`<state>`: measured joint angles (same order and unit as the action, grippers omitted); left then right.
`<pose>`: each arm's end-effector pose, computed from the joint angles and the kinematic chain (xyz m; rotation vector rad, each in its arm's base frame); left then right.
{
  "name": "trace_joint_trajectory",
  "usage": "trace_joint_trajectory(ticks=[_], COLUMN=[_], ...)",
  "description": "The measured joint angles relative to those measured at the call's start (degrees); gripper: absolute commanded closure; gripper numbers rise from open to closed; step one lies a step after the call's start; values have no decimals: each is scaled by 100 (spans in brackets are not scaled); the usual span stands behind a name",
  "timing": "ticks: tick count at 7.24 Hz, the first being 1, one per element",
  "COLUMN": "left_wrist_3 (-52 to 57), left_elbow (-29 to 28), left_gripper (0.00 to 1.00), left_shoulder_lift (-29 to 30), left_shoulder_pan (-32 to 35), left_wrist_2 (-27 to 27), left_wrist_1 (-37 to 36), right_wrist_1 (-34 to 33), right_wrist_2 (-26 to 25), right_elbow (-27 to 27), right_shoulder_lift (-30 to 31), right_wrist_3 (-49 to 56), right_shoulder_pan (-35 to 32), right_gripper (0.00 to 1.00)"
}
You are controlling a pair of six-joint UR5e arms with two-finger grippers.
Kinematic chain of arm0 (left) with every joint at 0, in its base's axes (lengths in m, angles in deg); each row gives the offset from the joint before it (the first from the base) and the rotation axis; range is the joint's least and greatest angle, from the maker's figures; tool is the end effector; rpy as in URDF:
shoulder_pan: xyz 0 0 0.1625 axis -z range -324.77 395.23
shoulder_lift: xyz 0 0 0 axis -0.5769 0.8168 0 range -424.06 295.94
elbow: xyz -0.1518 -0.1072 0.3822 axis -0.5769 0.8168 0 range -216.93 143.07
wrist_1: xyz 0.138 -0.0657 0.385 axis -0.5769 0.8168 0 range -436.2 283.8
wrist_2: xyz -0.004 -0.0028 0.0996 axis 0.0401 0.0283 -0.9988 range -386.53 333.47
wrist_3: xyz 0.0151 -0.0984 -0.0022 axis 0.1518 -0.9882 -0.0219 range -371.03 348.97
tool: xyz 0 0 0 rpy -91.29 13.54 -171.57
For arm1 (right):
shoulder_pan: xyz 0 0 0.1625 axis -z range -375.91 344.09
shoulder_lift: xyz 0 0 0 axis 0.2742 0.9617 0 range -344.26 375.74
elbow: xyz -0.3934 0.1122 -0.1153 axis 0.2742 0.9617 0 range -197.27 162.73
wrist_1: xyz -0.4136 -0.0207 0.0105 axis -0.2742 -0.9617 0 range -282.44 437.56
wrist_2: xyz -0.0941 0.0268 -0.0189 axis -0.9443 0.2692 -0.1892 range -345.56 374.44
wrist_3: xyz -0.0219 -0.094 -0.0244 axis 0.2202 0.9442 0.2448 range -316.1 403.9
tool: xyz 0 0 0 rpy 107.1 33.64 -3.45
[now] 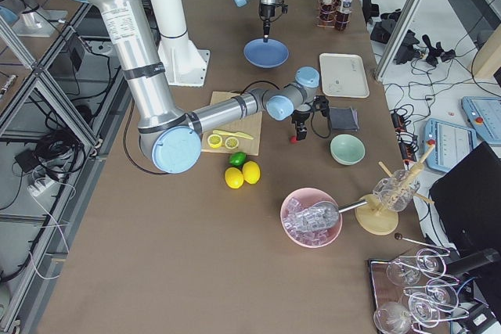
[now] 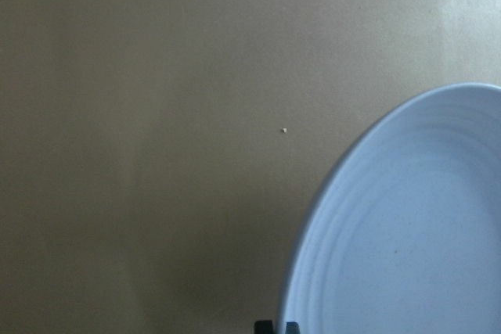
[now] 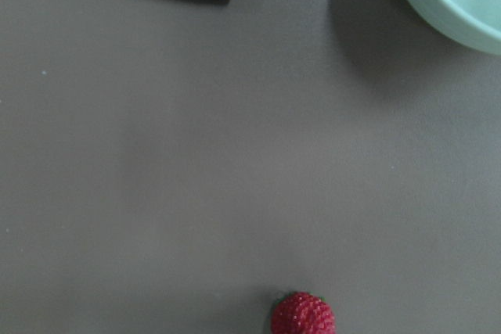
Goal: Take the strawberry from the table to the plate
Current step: 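Move the left arm toward the blue plate while the right arm reaches toward the strawberry, then lower the right gripper onto the red strawberry and close it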
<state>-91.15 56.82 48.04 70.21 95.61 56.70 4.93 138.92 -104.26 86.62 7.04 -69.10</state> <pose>0.4682 -0.4255 0.3228 -0.0090 1.2589 -0.0424 -0.3245 -0.5620 0.4687 0.1029 -0.8073 -0.1749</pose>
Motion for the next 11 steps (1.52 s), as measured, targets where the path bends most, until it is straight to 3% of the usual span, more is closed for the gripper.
trace_joint_trajectory(ticks=[5, 6, 7, 9, 11], left_wrist_3=[-107, -123, -153, -267, -362], left_elbow=[3, 5, 12, 18, 29], left_gripper=[100, 46, 28, 25, 25], left_shoulder_lift=[25, 26, 28, 52, 64], left_shoulder_pan=[-268, -292, -310, -336, -332], left_wrist_2=[-306, -324, -362, -410, -412], left_wrist_1=[-1, -1, -1, -1, -1], right_wrist_1=[35, 37, 38, 38, 38], right_wrist_2=[-378, -390, -394, -384, -370], right_elbow=[183, 228, 252, 258, 233], right_shoulder_lift=[-43, -64, -73, -70, -87], right_wrist_3=[-31, -30, -20, 0, -12], right_shoulder_pan=[249, 285, 306, 308, 309], right_gripper=[30, 40, 55, 94, 100])
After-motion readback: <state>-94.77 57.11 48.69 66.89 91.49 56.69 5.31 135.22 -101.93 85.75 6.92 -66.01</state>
